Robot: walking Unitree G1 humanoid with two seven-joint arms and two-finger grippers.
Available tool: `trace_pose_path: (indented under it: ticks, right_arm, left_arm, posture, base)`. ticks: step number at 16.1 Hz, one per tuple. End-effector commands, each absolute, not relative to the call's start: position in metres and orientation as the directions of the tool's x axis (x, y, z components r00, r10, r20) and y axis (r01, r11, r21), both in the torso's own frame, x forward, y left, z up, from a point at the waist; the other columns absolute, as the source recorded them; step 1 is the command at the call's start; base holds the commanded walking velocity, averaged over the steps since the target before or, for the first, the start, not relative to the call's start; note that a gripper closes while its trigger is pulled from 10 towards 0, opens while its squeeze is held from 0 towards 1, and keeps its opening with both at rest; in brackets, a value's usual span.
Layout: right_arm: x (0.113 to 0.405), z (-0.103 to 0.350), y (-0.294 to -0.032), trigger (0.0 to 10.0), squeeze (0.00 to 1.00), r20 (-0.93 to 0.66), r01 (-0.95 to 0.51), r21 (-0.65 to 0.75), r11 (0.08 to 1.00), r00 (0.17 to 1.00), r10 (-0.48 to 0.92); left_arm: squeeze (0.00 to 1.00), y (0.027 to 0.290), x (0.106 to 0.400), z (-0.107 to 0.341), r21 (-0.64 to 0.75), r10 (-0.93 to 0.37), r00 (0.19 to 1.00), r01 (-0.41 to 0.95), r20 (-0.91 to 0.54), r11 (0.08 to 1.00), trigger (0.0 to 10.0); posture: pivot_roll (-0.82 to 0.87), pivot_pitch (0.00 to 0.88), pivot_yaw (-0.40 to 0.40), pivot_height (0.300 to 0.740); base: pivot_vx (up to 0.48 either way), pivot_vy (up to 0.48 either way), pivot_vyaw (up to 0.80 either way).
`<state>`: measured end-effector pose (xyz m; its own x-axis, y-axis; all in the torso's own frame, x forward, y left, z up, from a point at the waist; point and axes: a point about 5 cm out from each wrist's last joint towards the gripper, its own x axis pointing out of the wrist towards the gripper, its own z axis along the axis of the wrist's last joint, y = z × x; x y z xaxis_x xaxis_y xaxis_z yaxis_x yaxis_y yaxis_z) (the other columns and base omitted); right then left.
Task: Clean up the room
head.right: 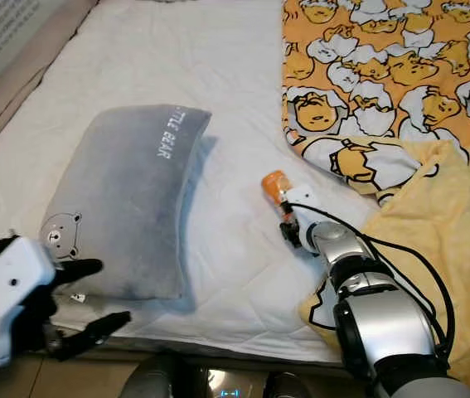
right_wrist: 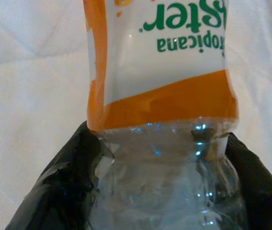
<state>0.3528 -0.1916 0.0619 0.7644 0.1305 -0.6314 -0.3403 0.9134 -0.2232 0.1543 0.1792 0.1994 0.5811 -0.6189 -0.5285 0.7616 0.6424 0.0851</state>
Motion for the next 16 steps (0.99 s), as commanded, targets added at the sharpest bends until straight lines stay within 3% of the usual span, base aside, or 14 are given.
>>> trace_pose_path:
  ticks: [1, 4, 8, 9, 10, 14, 16]
  right_arm:
    - [0.355, 0.066, -0.195, 0.0, 0.00, -0.627, -0.305, -0.186, 0.934, 0.769, 0.126]
    - [0.357, 0.072, -0.204, 0.0, 0.00, -0.592, -0.243, -0.121, 0.962, 0.796, 0.126]
    - [0.363, 0.087, -0.209, 0.0, 0.00, -0.449, -0.175, 0.059, 0.983, 0.875, 0.183]
    - [0.361, 0.087, -0.211, 2.4, 0.00, -0.405, -0.155, 0.116, 0.981, 0.894, 0.189]
    - [0.356, 0.084, -0.212, 10.0, 0.00, -0.367, -0.152, 0.161, 0.975, 0.908, 0.202]
    - [0.275, 0.095, -0.198, 10.0, 0.00, -0.222, -0.178, 0.241, 0.954, 0.947, 0.233]
    - [0.252, 0.101, -0.195, 10.0, 0.00, -0.193, -0.164, 0.263, 0.951, 0.956, 0.219]
  left_arm:
    - [0.00, 0.179, 0.160, 0.197, 0.089, -0.613, 0.598, 0.749, -0.516, 0.656, 10.0]
    - [0.00, 0.174, 0.182, 0.185, 0.070, -0.600, 0.643, 0.707, -0.476, 0.703, 10.0]
    - [0.00, 0.173, 0.214, 0.170, 0.108, -0.471, 0.782, 0.554, -0.408, 0.826, 10.0]
    - [0.00, 0.170, 0.220, 0.166, 0.111, -0.443, 0.807, 0.520, -0.391, 0.847, 10.0]
    - [0.00, 0.168, 0.225, 0.163, 0.121, -0.416, 0.829, 0.488, -0.373, 0.864, 10.0]
    - [0.00, 0.159, 0.238, 0.152, 0.140, -0.338, 0.888, 0.395, -0.312, 0.908, 10.0]
    - [0.00, 0.156, 0.237, 0.150, 0.135, -0.329, 0.892, 0.384, -0.308, 0.913, 10.0]
  posture:
    - [0.28, 0.083, 0.030, 0.740]
    - [0.20, 0.008, 0.024, 0.740]
    - [0.09, 0.000, 0.026, 0.740]
    - [0.07, 0.000, 0.026, 0.740]
    - [0.05, 0.000, 0.031, 0.740]
    - [-0.02, 0.000, 0.062, 0.740]
    - [-0.05, 0.000, 0.084, 0.740]
  base:
    - [0.000, 0.000, 0.00]
    - [0.000, 0.000, 0.00]
    - [0.000, 0.000, 0.00]
    - [0.000, 0.000, 0.00]
    - [0.000, 0.000, 0.00]
    - [0.000, 0.000, 0.00]
    - [0.000, 0.000, 0.00]
